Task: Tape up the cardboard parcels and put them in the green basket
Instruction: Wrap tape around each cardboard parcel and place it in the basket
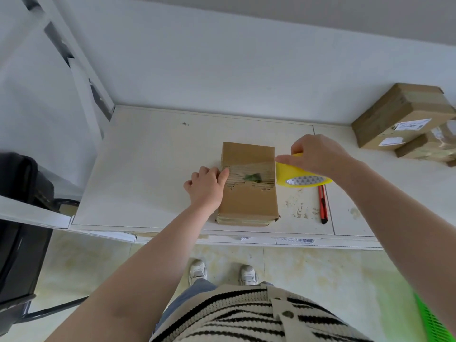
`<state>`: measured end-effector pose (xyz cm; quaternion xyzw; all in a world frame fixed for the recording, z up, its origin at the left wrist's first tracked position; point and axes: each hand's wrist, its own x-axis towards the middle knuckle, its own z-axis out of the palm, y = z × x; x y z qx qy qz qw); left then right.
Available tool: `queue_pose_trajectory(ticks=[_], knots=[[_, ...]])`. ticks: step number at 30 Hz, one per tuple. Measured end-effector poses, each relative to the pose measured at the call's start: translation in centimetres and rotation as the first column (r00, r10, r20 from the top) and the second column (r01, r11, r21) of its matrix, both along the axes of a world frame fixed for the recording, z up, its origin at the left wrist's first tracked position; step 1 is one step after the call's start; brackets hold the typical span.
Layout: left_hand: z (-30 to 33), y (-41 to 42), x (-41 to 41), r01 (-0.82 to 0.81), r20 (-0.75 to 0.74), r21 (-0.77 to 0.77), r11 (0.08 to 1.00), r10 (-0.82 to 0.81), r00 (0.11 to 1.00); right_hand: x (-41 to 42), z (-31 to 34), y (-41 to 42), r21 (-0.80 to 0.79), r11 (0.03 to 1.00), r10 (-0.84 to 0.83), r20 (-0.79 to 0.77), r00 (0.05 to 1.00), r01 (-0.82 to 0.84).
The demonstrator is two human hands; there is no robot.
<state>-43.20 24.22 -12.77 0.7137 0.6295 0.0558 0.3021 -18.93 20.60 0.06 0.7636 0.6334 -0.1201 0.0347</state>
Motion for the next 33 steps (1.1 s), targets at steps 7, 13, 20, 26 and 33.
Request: queue_pose_trajectory(ticks=[7,13,20,26,33], knots=[[0.2,-0.2,-0.3,0.018,-0.06,0.03,0.999,-0.017,0.998,0.7,-3.8,-1.1,-0.124,0.986,-0.118,-0.051,0.992,0.11],[0.3,-0.4,-0.3,0.063,-0.11,0.07,0.996,-0.055,0.992,1.1,-5.8,-1.1,-0.162,0.976,-0.162,-0.096,0.982,0.145],[0.7,0.2,-0.6,0.27,-0.323,0.125,0.955,-0.219,0.921,1.1,-7.8,-1.5,-0.219,0.954,-0.257,-0.251,0.933,0.203],[0.8,1.0,-0.7,0.336,-0.269,0.04,0.941,-0.314,0.911,1.4,-8.3,-1.2,-0.217,0.957,-0.248,-0.255,0.935,0.195],[1.3,0.3,-1.1,0.436,-0.431,0.1,0.894,-0.356,0.829,1.1,-8.0,-1.1,-0.208,0.957,-0.251,-0.245,0.936,0.202]])
